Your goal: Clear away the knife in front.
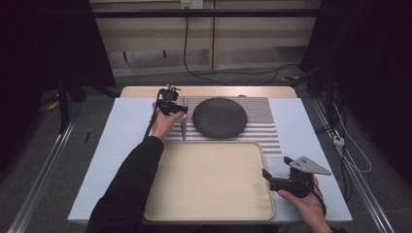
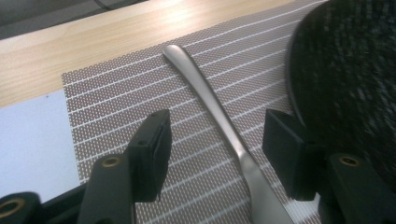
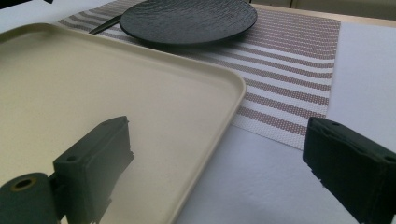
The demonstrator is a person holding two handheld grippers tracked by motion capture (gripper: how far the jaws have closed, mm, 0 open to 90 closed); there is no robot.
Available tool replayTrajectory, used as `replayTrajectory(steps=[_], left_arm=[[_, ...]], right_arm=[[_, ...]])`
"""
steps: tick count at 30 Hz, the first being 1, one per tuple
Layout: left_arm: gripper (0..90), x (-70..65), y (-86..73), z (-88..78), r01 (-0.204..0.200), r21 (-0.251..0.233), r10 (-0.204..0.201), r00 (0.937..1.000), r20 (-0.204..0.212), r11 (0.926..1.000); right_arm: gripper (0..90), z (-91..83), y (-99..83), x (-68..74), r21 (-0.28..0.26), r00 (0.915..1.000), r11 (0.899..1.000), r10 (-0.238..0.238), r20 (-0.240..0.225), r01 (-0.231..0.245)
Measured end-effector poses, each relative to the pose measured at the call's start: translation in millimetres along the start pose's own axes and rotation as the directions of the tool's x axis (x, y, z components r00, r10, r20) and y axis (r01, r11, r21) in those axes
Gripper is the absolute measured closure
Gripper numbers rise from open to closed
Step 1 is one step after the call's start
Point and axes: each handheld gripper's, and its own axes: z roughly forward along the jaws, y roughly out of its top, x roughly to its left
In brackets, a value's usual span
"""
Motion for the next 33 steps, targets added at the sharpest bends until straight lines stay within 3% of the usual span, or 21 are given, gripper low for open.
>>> replayTrajectory(steps=[3, 4, 8, 10, 14, 19, 23, 28, 33], left_arm=[[44.3, -1.4, 1.2, 8.4, 0.003, 0.021, -0.002, 0.9995, -0.031, 0.9998], [45.0, -0.8, 1.9, 10.6, 0.001, 0.036, -0.001, 0.9999, -0.011, 0.9993], [49.5, -4.3, 2.4, 16.5, 0.008, 0.048, -0.008, 0.9999, -0.007, 0.9988], [56.0, -5.4, 2.5, 18.6, 0.006, 0.056, -0.004, 0.9996, -0.029, 0.9984], [57.2, -1.9, 1.7, 21.7, 0.056, 0.057, -0.056, 0.9984, -0.013, 0.9968], [60.9, -5.3, 2.8, 26.6, 0.034, 0.082, -0.033, 0.9994, -0.009, 0.9961], [72.6, -12.0, 3.4, 28.5, 0.010, 0.082, -0.009, 0.9998, -0.018, 0.9965], [74.5, -10.1, 4.4, 28.4, 0.028, 0.088, -0.028, 0.9996, -0.009, 0.9957], [78.9, -10.5, 6.1, 26.8, 0.003, 0.115, -0.001, 0.9998, -0.019, 0.9934]], right_arm=[[7.8, 0.1, -0.3, -0.3, 0.002, 1.0000, 1.000, -0.001, -0.003, 0.001], [7.8, 0.1, -0.3, -0.2, 0.003, 1.0000, 1.000, -0.002, -0.003, 0.002], [7.8, -0.3, -0.3, 0.0, 0.002, 1.0000, 1.000, -0.002, -0.006, 0.002], [7.8, -0.5, -0.3, 0.3, 0.000, 1.0000, 1.000, -0.003, -0.009, 0.003], [7.8, -0.5, -0.4, 0.2, 0.000, 0.9999, 1.000, 0.001, -0.014, -0.001], [7.9, -0.4, -0.4, -0.1, 0.002, 0.9999, 1.000, 0.002, -0.013, -0.002], [8.0, -0.4, -0.6, 0.5, 0.001, 0.9998, 1.000, 0.001, -0.020, -0.001], [8.0, -0.9, -0.7, 0.6, 0.000, 0.9998, 1.000, -0.002, -0.018, 0.002], [8.2, -0.7, -0.7, 0.6, 0.003, 0.9998, 1.000, -0.005, -0.020, 0.005]])
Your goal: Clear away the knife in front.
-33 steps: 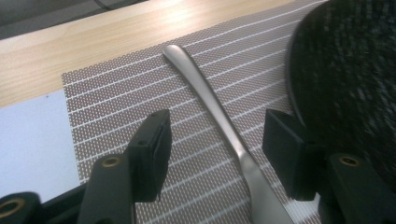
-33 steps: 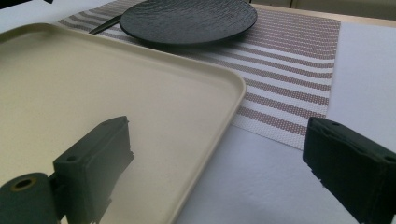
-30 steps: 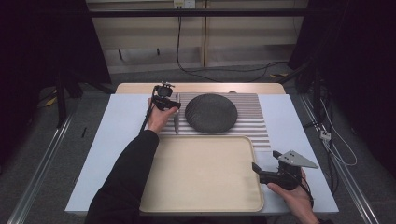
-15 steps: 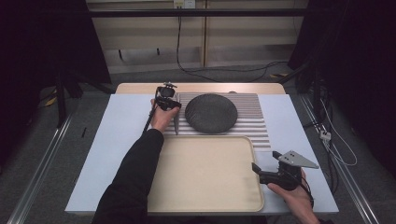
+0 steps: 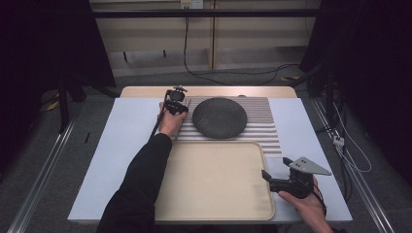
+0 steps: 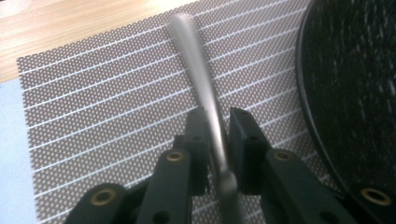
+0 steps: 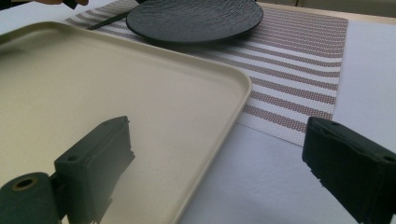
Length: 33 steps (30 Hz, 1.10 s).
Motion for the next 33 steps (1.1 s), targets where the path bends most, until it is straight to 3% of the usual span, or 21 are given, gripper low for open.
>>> replayTrajectory(steps=[4, 9, 19, 22, 26, 33], left_arm=[[79.9, 2.2, 0.3, -1.7, -0.023, 0.023, 0.023, 0.9996, 0.014, 0.9995], [79.9, 10.1, -0.1, -7.0, -0.020, 0.074, 0.016, 0.9987, 0.049, 0.9971], [77.3, 12.9, -0.7, -5.4, -0.006, 0.061, 0.003, 0.9981, 0.061, 0.9981], [77.0, 14.0, 0.4, -5.7, -0.028, 0.073, 0.023, 0.9975, 0.066, 0.9969], [76.9, 12.2, -0.1, -4.0, -0.030, 0.050, 0.027, 0.9982, 0.054, 0.9983], [79.7, 12.7, 1.4, -4.3, -0.015, 0.068, 0.010, 0.9980, 0.062, 0.9975]], right_arm=[[8.2, 0.8, 0.2, -0.2, 0.004, 1.0000, 1.000, 0.000, 0.000, 0.000], [8.3, 1.2, 0.1, 0.2, 0.006, 1.0000, 1.000, 0.001, 0.000, -0.001], [8.7, 1.8, 0.6, 0.5, 0.005, 1.0000, 1.000, -0.004, 0.000, 0.004], [8.8, 1.6, 0.7, 0.0, 0.003, 1.0000, 1.000, -0.004, 0.002, 0.004], [8.8, 1.8, 0.5, 0.1, 0.004, 1.0000, 1.000, -0.003, 0.002, 0.003], [8.8, 2.4, 0.7, 0.5, 0.007, 1.0000, 1.000, -0.004, -0.001, 0.004]])
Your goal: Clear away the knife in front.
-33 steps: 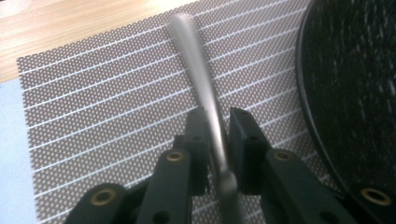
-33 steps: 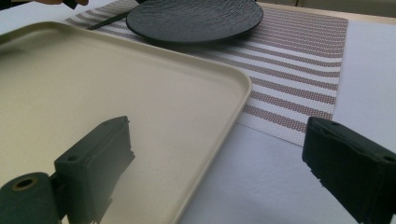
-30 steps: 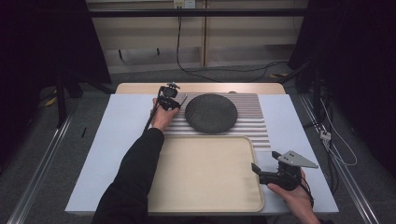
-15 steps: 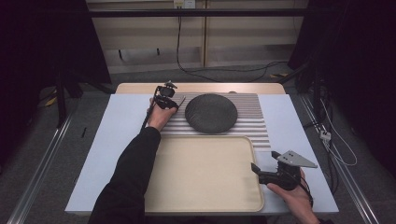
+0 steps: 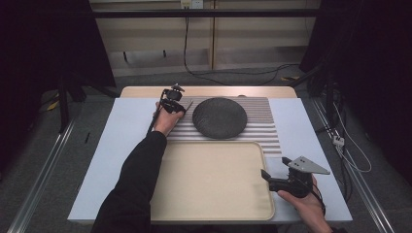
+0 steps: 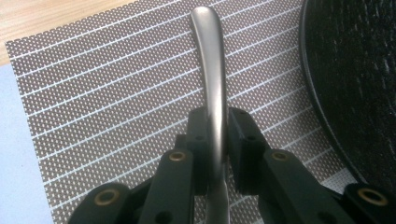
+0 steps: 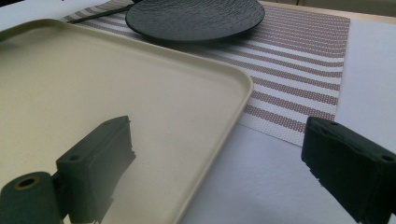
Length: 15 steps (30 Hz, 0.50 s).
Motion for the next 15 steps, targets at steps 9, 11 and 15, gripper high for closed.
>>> replayTrajectory(steps=[9, 11, 15], left_arm=[[79.9, -0.5, 1.5, -0.1, -0.005, 0.009, 0.005, 1.0000, -0.002, 1.0000], [79.9, 0.6, 1.8, -0.7, -0.002, 0.013, 0.002, 1.0000, -0.005, 0.9999], [79.9, 6.9, 1.3, -4.8, 0.007, 0.024, -0.007, 0.9999, -0.009, 0.9997]], right_arm=[[8.8, -0.7, -0.3, -0.2, -0.001, 1.0000, 1.000, 0.003, 0.000, -0.003], [8.8, -0.5, -0.3, -0.3, 0.000, 1.0000, 1.000, 0.002, 0.000, -0.002], [8.8, -0.1, -0.3, -0.5, 0.001, 1.0000, 1.000, 0.003, 0.001, -0.003]])
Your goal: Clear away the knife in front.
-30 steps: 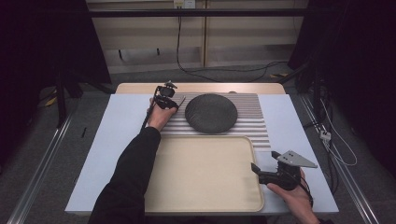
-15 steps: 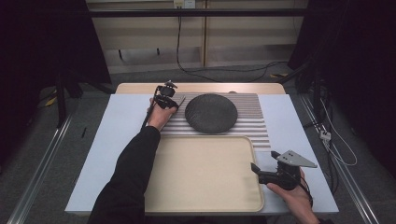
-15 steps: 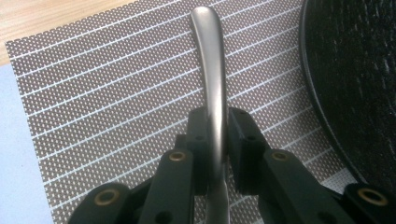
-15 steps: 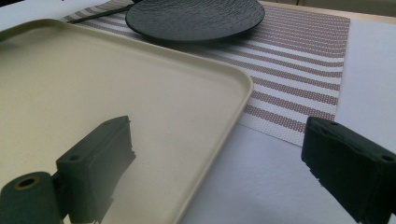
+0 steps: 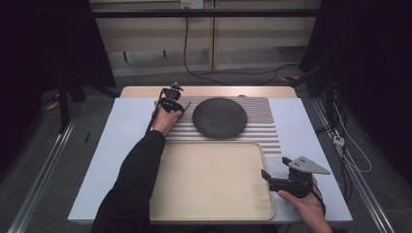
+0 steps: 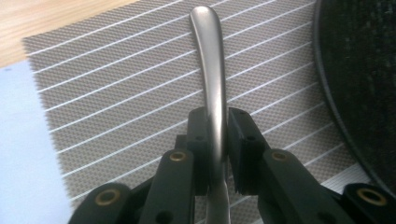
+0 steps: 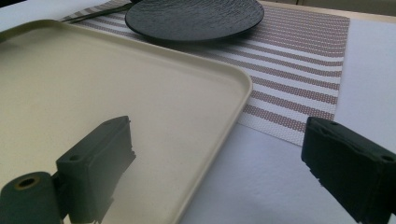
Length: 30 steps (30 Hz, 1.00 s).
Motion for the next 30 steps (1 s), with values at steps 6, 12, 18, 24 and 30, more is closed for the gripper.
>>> replayTrajectory(steps=[6, 12, 18, 24, 30], left_arm=[[79.9, 2.3, 0.4, -10.2, -0.006, -0.014, 0.006, 1.0000, 0.003, 0.9999], [79.9, 1.1, 0.6, -19.9, -0.018, -0.017, 0.018, 0.9998, 0.012, 0.9997], [79.9, -2.1, -2.3, -30.6, -0.034, -0.031, 0.035, 0.9991, 0.023, 0.9990], [79.9, -5.2, -8.4, -41.4, -0.038, -0.048, 0.040, 0.9984, 0.041, 0.9982], [79.9, -7.0, -14.8, -51.9, -0.039, -0.070, 0.042, 0.9982, 0.043, 0.9968]], right_arm=[[8.8, 0.5, 0.1, 0.3, 0.002, 1.0000, 1.000, -0.002, 0.001, 0.002], [8.8, 0.4, 0.2, 0.8, 0.002, 1.0000, 1.000, -0.001, 0.002, 0.001], [8.8, 0.2, 0.1, 1.0, 0.003, 1.0000, 1.000, -0.002, 0.002, 0.002], [8.8, -0.3, 0.0, 1.2, 0.004, 1.0000, 1.000, -0.004, 0.005, 0.004], [8.8, -0.6, 0.0, 1.0, 0.002, 1.0000, 1.000, -0.001, 0.007, 0.001]])
